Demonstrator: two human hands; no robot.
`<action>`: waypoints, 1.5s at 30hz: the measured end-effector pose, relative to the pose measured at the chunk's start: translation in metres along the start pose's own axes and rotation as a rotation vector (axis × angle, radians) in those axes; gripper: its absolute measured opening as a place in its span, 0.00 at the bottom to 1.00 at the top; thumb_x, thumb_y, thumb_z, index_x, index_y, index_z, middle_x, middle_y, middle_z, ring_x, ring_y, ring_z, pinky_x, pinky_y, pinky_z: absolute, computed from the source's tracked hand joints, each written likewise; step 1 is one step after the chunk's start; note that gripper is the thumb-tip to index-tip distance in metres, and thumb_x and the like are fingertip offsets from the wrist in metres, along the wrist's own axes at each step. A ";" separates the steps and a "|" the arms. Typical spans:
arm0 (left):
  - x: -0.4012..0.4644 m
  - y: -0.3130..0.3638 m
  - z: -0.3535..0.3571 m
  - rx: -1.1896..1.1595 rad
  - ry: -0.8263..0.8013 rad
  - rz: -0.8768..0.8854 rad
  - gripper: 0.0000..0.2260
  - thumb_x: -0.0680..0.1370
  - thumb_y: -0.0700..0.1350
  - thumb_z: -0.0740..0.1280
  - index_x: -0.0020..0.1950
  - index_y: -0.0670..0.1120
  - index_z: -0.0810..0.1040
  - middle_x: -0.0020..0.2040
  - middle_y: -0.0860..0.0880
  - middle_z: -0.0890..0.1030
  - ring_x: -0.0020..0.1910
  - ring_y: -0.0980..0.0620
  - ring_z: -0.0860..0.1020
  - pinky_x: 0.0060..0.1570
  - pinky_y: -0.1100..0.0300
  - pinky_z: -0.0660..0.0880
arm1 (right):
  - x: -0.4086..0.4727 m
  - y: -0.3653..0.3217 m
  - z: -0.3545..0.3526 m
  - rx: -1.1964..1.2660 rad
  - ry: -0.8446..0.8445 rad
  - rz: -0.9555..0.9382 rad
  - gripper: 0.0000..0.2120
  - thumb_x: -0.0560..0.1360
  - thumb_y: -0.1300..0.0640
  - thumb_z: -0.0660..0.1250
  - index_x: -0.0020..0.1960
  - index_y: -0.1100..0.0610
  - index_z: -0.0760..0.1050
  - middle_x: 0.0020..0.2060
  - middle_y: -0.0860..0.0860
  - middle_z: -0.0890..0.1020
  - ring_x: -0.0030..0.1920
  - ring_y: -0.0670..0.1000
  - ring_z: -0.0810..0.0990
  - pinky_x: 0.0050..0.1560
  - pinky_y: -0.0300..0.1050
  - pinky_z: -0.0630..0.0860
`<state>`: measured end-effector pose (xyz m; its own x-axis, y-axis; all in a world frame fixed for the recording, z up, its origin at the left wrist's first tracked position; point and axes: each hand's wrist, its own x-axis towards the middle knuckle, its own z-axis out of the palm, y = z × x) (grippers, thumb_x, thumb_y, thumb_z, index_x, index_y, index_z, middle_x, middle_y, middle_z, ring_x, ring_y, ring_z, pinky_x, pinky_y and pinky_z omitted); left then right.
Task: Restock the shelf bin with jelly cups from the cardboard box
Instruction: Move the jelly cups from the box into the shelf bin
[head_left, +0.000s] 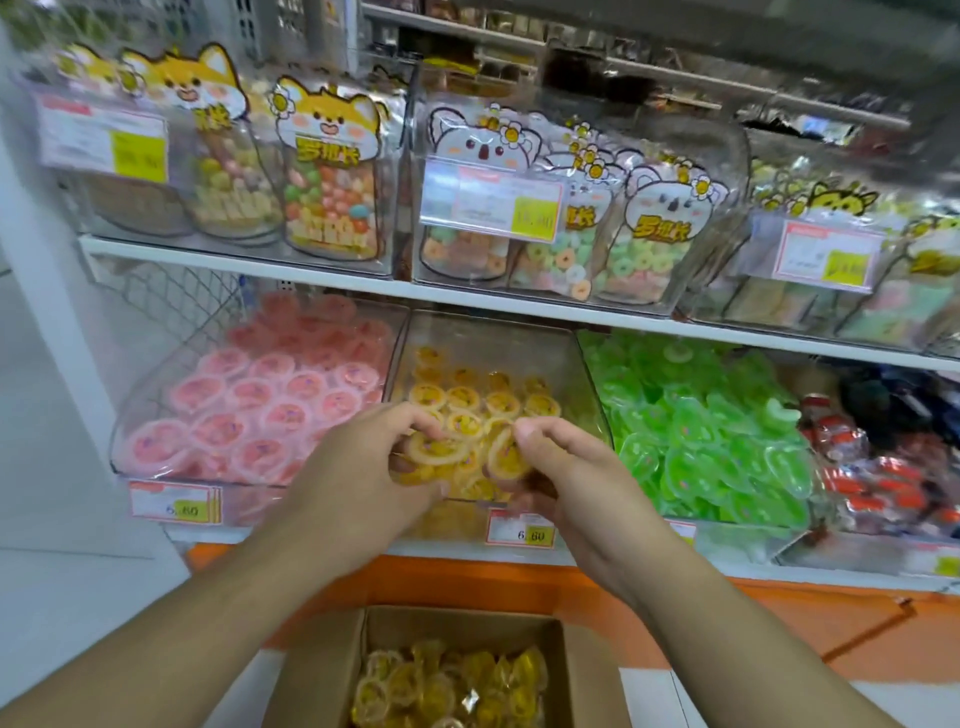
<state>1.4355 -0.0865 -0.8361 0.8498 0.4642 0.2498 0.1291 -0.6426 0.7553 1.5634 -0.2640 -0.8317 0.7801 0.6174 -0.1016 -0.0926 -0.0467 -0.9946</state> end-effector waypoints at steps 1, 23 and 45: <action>0.005 -0.001 0.003 0.018 0.005 0.012 0.18 0.70 0.48 0.82 0.54 0.60 0.80 0.49 0.59 0.79 0.47 0.61 0.79 0.43 0.68 0.75 | 0.006 -0.001 0.004 0.052 0.000 0.033 0.09 0.82 0.51 0.69 0.53 0.57 0.84 0.51 0.59 0.86 0.46 0.55 0.85 0.40 0.46 0.80; 0.054 -0.029 0.005 0.204 0.138 0.177 0.18 0.70 0.48 0.81 0.55 0.60 0.79 0.57 0.65 0.77 0.63 0.61 0.68 0.62 0.59 0.65 | 0.092 0.012 0.011 -0.529 0.238 -0.050 0.26 0.66 0.53 0.85 0.55 0.48 0.74 0.46 0.48 0.83 0.43 0.49 0.83 0.48 0.50 0.83; 0.065 -0.065 0.012 0.269 0.124 0.057 0.21 0.69 0.55 0.80 0.56 0.70 0.75 0.60 0.65 0.72 0.68 0.53 0.68 0.64 0.59 0.60 | 0.197 0.034 0.022 -0.911 0.251 -0.240 0.15 0.73 0.56 0.74 0.58 0.46 0.82 0.60 0.49 0.82 0.58 0.52 0.82 0.60 0.43 0.78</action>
<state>1.4886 -0.0214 -0.8764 0.7927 0.4832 0.3716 0.2278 -0.8003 0.5546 1.7006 -0.1266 -0.8847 0.8345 0.5096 0.2096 0.5180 -0.5960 -0.6135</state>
